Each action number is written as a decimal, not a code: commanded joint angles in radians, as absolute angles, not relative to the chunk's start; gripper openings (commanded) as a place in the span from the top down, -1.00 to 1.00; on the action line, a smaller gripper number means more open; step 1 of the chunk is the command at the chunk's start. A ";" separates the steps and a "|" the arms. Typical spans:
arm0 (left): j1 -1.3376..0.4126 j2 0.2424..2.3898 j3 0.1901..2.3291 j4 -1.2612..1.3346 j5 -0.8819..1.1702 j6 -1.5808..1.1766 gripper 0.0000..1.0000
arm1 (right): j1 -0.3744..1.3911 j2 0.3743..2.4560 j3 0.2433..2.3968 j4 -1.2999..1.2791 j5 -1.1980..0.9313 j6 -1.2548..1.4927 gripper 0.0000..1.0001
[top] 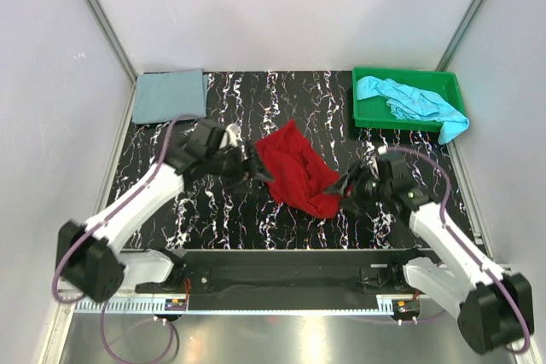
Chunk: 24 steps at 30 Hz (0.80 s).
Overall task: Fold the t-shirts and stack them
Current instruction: Move the tshirt to the center of the board
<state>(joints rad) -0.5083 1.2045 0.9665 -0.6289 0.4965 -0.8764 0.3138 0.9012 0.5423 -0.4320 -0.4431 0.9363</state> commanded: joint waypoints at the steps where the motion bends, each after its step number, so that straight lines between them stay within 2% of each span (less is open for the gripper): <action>1: -0.572 1.351 1.109 -0.566 0.434 -0.767 -0.72 | 0.292 1.008 0.715 -0.552 -0.263 0.789 -0.42; 5: -0.658 1.512 1.267 -0.635 0.297 -0.687 -0.65 | 0.220 1.081 0.808 -0.660 -0.175 0.692 -0.74; 8: -0.704 1.610 1.331 -0.652 0.249 -0.675 -0.58 | 0.096 1.129 0.813 -0.686 -0.242 0.663 -0.77; 15: -0.759 1.801 1.465 -0.676 0.287 -0.621 -0.55 | 0.061 1.259 0.796 -0.640 -0.317 0.600 -0.71; 21: -0.824 1.822 1.540 -0.701 0.258 -0.600 -0.54 | 0.058 1.377 0.834 -0.609 -0.351 0.515 -0.53; 24: -0.870 1.815 1.552 -0.704 0.247 -0.594 -0.35 | 0.058 1.393 0.824 -0.594 -0.389 0.537 -0.52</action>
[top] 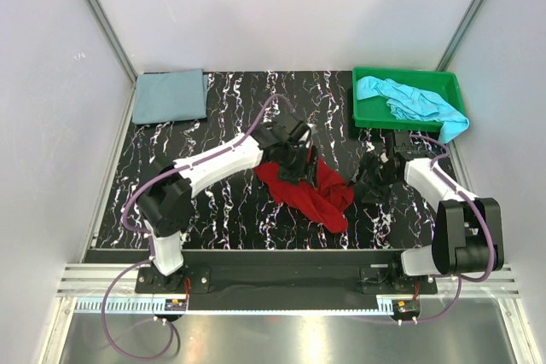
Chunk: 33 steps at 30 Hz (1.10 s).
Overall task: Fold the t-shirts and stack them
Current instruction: Move the tshirt to the center of the board, then flatten the tshirt out
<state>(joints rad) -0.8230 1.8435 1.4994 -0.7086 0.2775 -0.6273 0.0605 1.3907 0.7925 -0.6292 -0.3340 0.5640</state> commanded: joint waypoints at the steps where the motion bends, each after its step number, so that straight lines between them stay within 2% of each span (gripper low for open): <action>1: -0.883 1.810 1.552 -0.704 0.245 -0.594 -0.24 | 0.058 1.391 0.815 -0.583 -0.403 0.544 -0.52; 3: -0.919 1.810 1.557 -0.703 0.245 -0.597 -0.17 | 0.058 1.385 0.778 -0.543 -0.431 0.558 -0.50; 6: -0.968 1.822 1.571 -0.701 0.252 -0.604 -0.20 | 0.060 1.382 0.733 -0.509 -0.451 0.587 -0.48; 7: -0.980 1.830 1.577 -0.700 0.261 -0.606 -0.26 | 0.058 1.384 0.726 -0.503 -0.454 0.592 -0.47; 11: -1.029 1.900 1.632 -0.698 0.305 -0.647 -0.78 | 0.060 1.379 0.695 -0.491 -0.442 0.621 -0.40; 12: -1.052 1.917 1.644 -0.698 0.296 -0.652 -0.82 | 0.060 1.378 0.687 -0.485 -0.440 0.632 -0.37; 21: -1.111 1.989 1.697 -0.689 0.207 -0.634 -0.80 | 0.058 1.336 0.629 -0.442 -0.446 0.649 -0.37; 24: -1.112 2.026 1.707 -0.678 0.186 -0.646 -0.89 | 0.060 1.331 0.623 -0.442 -0.440 0.655 -0.37; 25: -1.112 2.034 1.707 -0.680 0.157 -0.656 -0.98 | 0.058 1.333 0.621 -0.440 -0.448 0.664 -0.36; 27: -1.112 2.037 1.691 -0.680 0.111 -0.707 -0.98 | 0.058 1.328 0.618 -0.439 -0.454 0.675 -0.37; 31: -1.111 2.060 1.675 -0.673 0.028 -0.742 -0.86 | 0.058 1.310 0.611 -0.431 -0.446 0.687 -0.34; 33: -1.111 2.078 1.678 -0.664 0.031 -0.741 -0.79 | 0.060 1.310 0.612 -0.419 -0.457 0.686 -0.20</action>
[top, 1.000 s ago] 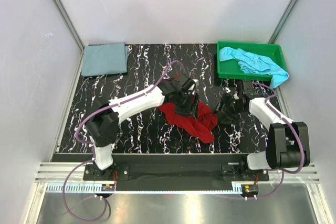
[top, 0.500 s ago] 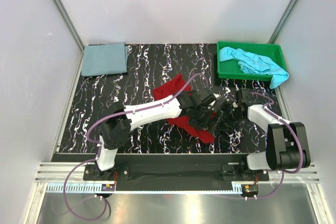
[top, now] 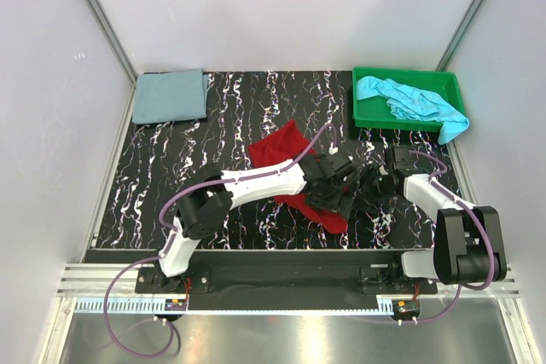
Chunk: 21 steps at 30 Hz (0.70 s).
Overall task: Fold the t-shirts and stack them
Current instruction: Flatten the tshirt out
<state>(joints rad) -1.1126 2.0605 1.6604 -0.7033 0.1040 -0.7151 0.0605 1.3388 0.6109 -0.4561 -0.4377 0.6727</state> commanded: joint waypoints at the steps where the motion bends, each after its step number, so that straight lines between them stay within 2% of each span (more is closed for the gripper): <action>1: -1.111 2.082 1.677 -0.648 0.028 -0.741 -0.75 | 0.058 1.315 0.612 -0.413 -0.465 0.686 -0.15; 3: -1.108 2.092 1.675 -0.631 0.041 -0.739 -0.58 | 0.058 1.331 0.611 -0.396 -0.485 0.680 -0.07; 5: -1.106 2.097 1.669 -0.624 0.040 -0.738 -0.49 | 0.058 1.345 0.611 -0.388 -0.492 0.673 0.01; 9: -1.082 2.094 1.623 -0.591 0.069 -0.735 -0.35 | 0.060 1.371 0.603 -0.384 -0.482 0.660 0.01; 10: -1.074 2.086 1.602 -0.566 0.077 -0.736 -0.25 | 0.058 1.379 0.598 -0.379 -0.479 0.658 0.01; 14: -1.058 2.060 1.539 -0.514 0.118 -0.733 -0.28 | 0.058 1.402 0.594 -0.365 -0.476 0.658 0.00; 17: -1.054 2.077 1.535 -0.506 0.124 -0.726 -0.58 | 0.058 1.419 0.594 -0.351 -0.480 0.664 0.00; 19: -1.048 2.097 1.540 -0.506 0.153 -0.729 -0.57 | 0.058 1.425 0.595 -0.348 -0.488 0.669 0.01; 21: -1.036 2.118 1.537 -0.497 0.173 -0.741 -0.35 | 0.058 1.434 0.594 -0.344 -0.491 0.672 0.01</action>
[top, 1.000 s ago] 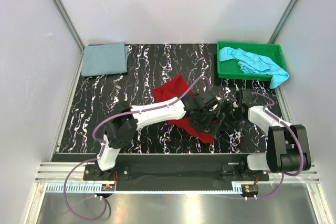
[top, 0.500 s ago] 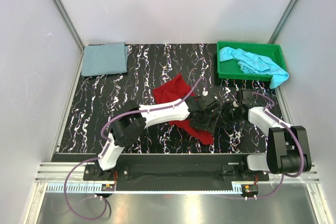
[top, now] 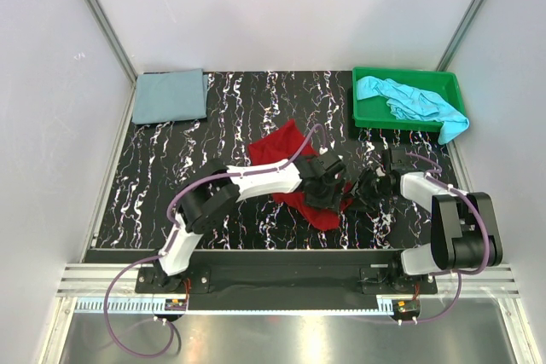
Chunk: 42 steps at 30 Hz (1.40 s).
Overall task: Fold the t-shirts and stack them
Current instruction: Flatten the tshirt out
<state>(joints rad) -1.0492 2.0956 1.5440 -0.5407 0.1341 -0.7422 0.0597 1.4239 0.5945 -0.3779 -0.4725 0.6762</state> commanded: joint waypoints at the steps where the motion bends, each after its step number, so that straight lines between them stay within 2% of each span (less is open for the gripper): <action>1: -1.031 2.120 1.528 -0.491 0.192 -0.744 -0.24 | 0.058 1.437 0.594 -0.339 -0.491 0.670 0.02; 2: -1.023 2.117 1.523 -0.486 0.193 -0.741 -0.02 | 0.058 1.443 0.594 -0.337 -0.489 0.670 0.02; 3: -1.020 2.100 1.519 -0.485 0.193 -0.738 0.10 | 0.058 1.447 0.595 -0.336 -0.489 0.669 0.04; 6: -1.009 2.053 1.496 -0.485 0.187 -0.713 0.18 | 0.058 1.466 0.597 -0.324 -0.488 0.670 0.07; 9: -1.002 2.020 1.465 -0.485 0.199 -0.703 0.24 | 0.058 1.488 0.597 -0.304 -0.491 0.670 0.23; 12: -0.999 1.977 1.433 -0.482 0.215 -0.707 0.37 | 0.060 1.496 0.598 -0.296 -0.494 0.667 0.48; 14: -0.997 1.941 1.411 -0.483 0.224 -0.704 0.60 | 0.060 1.476 0.598 -0.299 -0.497 0.661 0.71; 16: -0.996 1.911 1.385 -0.482 0.216 -0.700 0.77 | 0.060 1.447 0.592 -0.308 -0.499 0.647 0.81; 17: -0.994 1.875 1.378 -0.483 0.213 -0.695 0.79 | 0.060 1.412 0.589 -0.325 -0.496 0.646 0.97; 18: -0.994 1.858 1.368 -0.483 0.207 -0.693 0.80 | 0.058 1.390 0.591 -0.337 -0.486 0.643 1.00; 24: -0.983 1.669 1.318 -0.483 0.161 -0.695 0.92 | 0.058 1.189 0.659 -0.472 -0.472 0.586 1.00; 27: -0.971 1.574 1.321 -0.488 0.152 -0.693 0.92 | 0.058 1.111 0.730 -0.561 -0.462 0.543 1.00; 32: -0.928 1.427 1.330 -0.503 0.134 -0.706 1.00 | 0.060 1.085 0.965 -0.650 -0.462 0.520 1.00; 36: -0.867 1.290 1.367 -0.523 0.103 -0.703 1.00 | 0.063 1.124 1.129 -0.603 -0.497 0.581 1.00; 39: -0.792 1.194 1.420 -0.546 0.086 -0.669 1.00 | 0.098 1.232 1.299 -0.543 -0.509 0.671 1.00; 42: -0.717 1.120 1.544 -0.564 0.100 -0.611 1.00 | 0.225 1.377 1.609 -0.511 -0.471 0.712 1.00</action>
<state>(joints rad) -0.7673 1.2160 1.4014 -0.5835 0.1219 -0.6800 0.1238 1.2758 1.3727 -0.6033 -0.4816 0.6441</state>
